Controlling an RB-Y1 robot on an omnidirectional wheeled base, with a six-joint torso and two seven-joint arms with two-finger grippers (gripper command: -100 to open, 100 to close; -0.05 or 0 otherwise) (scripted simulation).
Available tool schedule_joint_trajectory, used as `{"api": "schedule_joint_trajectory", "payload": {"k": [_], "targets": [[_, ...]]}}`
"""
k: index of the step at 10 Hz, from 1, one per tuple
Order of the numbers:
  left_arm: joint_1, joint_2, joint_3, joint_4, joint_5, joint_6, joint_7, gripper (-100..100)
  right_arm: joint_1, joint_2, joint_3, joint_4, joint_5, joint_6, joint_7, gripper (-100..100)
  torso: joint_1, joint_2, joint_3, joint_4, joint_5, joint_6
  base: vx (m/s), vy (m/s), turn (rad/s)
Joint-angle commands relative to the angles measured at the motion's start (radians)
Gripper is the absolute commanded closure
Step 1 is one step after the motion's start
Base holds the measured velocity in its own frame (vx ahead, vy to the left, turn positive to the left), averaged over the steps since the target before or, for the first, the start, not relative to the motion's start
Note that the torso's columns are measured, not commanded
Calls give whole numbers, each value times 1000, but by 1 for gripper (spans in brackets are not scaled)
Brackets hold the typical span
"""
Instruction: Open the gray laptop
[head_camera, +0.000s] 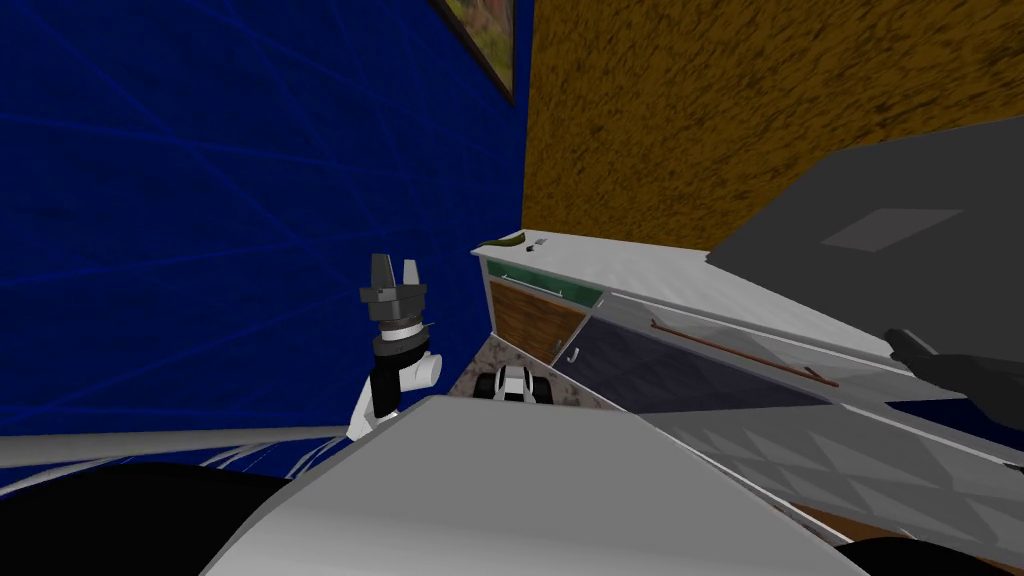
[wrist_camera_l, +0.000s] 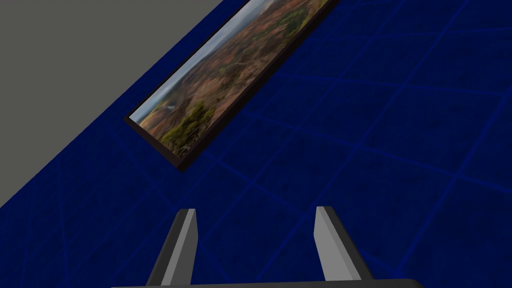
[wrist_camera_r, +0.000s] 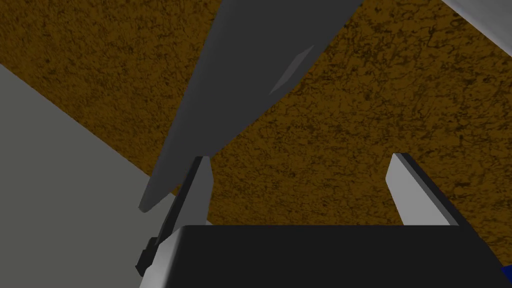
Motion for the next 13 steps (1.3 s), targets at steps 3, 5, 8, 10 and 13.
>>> {"api": "schedule_joint_trajectory", "payload": {"k": [3, 5, 8, 10, 13], "targets": [[0, 0, 0, 0, 0, 0, 0, 0, -23, 75, 17, -97, 82, 49, 83, -100, -1, -2, -2, -1, 0, 0, -95, 107, -8], [0, 0, 0, 0, 0, 0, 0, 0, -29, 75, 22, -121, 102, 61, 109, -100, -4, 0, -1, 0, -1, 0, -89, 2, 17], [0, 0, 0, 0, 0, 0, 0, 0, -41, 46, 46, -129, 153, 64, 154, -100, -5, -1, -1, 0, -2, 0, -83, -117, 47], [0, 1, 1, 0, 0, 0, 0, 0, -40, 7, 58, -99, 182, 40, 158, -100, -5, -5, -3, -1, -2, 0, 48, -236, 65], [0, 1, 1, 0, 0, 0, 0, 0, -35, -47, 69, -56, 220, 2, 157, -100, 0, -1, -1, 0, 0, 0, 67, -247, 57]]}}
